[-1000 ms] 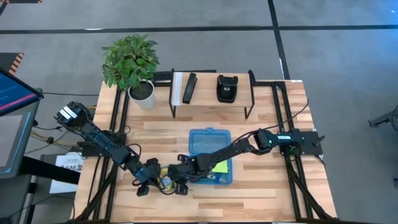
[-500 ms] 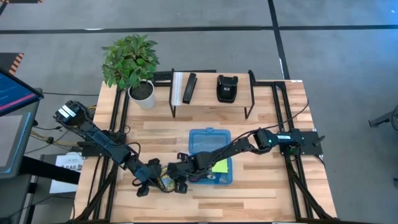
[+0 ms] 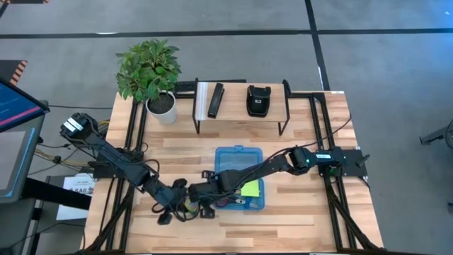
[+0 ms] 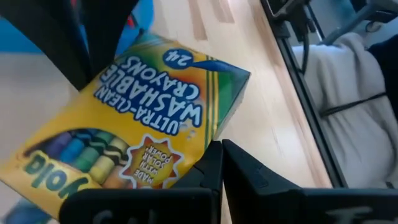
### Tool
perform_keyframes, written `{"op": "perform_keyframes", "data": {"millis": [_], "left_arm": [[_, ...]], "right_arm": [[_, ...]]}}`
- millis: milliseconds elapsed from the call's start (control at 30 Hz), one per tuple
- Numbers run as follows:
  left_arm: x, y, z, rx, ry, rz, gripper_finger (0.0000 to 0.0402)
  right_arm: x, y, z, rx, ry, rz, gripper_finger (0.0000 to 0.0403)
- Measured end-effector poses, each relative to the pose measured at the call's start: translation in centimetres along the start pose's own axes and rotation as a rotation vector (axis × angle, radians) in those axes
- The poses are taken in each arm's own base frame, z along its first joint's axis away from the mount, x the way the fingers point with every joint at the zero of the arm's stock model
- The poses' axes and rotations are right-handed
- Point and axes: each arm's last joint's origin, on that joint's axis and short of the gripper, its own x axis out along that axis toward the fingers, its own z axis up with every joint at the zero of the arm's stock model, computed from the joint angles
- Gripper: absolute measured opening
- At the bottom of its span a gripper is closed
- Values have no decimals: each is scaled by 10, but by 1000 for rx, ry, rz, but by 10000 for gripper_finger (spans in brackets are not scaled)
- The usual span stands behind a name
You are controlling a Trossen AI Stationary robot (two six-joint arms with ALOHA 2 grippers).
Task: Pack school essentials
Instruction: Put the box of crayons into the supply box
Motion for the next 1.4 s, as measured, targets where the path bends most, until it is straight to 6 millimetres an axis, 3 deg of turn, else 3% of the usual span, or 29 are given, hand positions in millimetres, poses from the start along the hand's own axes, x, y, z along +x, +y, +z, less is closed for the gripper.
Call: {"op": "perform_keyframes", "data": {"millis": [133,300,700,1000,1200,1333,1400], "left_arm": [[-1,3,6,15,-24,18,0],[-2,6,15,37,-52,30,0],[-3,12,41,134,-167,34,0],[30,16,63,259,-131,30,0],[53,22,81,303,-115,42,0],[47,24,90,307,-145,48,0],[35,21,95,306,-159,52,0]], "right_arm": [[-5,0,-2,-3,28,-24,8],[-12,0,-5,8,59,-66,9],[-50,1,-5,24,97,-165,6],[-61,9,-23,23,244,-227,7],[-74,18,-42,6,364,-371,7],[-89,21,-43,22,325,-431,7],[-98,23,-40,42,246,-465,7]]}}
